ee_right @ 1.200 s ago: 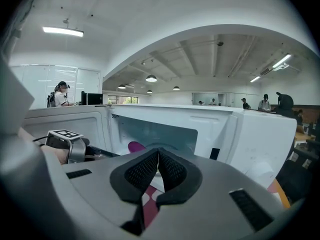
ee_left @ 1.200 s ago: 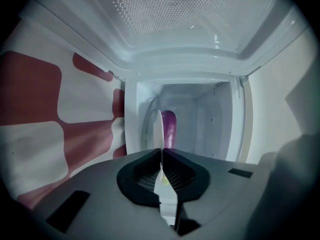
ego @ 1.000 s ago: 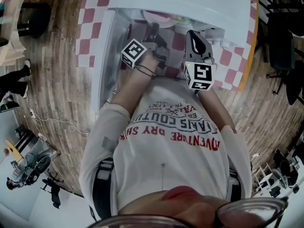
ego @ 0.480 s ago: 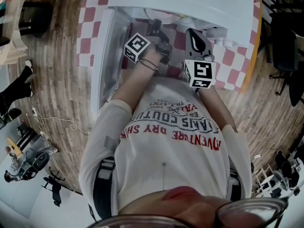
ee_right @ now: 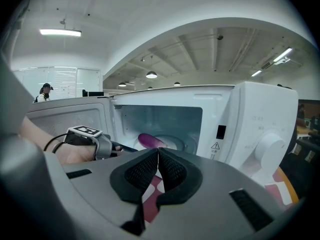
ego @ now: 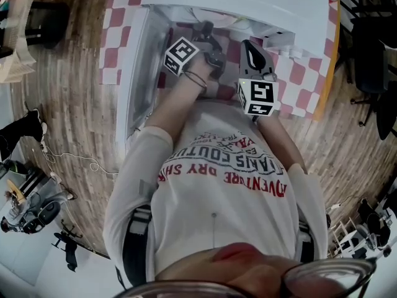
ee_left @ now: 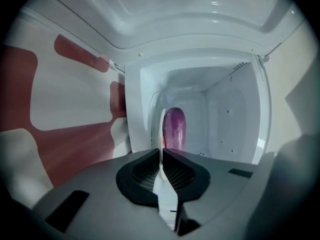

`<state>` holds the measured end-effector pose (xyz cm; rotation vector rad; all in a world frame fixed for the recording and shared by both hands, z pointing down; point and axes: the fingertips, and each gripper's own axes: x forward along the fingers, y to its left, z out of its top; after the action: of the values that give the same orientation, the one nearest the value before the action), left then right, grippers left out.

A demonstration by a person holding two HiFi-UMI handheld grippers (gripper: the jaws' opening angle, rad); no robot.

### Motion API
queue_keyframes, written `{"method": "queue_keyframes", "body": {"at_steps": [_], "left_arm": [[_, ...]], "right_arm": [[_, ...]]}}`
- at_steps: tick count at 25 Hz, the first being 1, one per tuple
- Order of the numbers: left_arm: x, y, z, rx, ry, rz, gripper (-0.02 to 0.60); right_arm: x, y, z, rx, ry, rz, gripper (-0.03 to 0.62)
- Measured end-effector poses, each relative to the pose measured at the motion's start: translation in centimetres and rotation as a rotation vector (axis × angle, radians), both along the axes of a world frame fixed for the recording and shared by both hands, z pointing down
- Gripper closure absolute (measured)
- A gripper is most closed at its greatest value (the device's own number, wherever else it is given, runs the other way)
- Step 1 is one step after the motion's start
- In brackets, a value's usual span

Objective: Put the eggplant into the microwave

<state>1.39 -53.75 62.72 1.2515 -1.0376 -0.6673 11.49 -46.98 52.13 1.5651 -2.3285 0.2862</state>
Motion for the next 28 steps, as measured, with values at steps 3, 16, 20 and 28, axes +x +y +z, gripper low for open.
{"method": "queue_keyframes", "body": {"at_steps": [3,16,20,28], "left_arm": [[-0.3,-0.1,-0.3,0.016,0.016,-0.017,0.548],[-0.1,2.8,-1.4,0.043,0.084,0.001,0.279],[-0.1,5.2,-1.5,0.015,-0.055,0.111,0.555],[0.2,7.5,-7.9,0.236,-0.210,0.225,0.555]], "right_arm": [[0.2,0.5,0.2,-0.012,0.005,0.003,0.568],[1.2,2.0,-0.2,-0.021,-0.013,0.019,0.568],[1.5,2.5,0.0,-0.027,-0.027,0.033,0.568],[1.3,3.2,-0.7,-0.005,-0.076,0.045,0.568]]}}
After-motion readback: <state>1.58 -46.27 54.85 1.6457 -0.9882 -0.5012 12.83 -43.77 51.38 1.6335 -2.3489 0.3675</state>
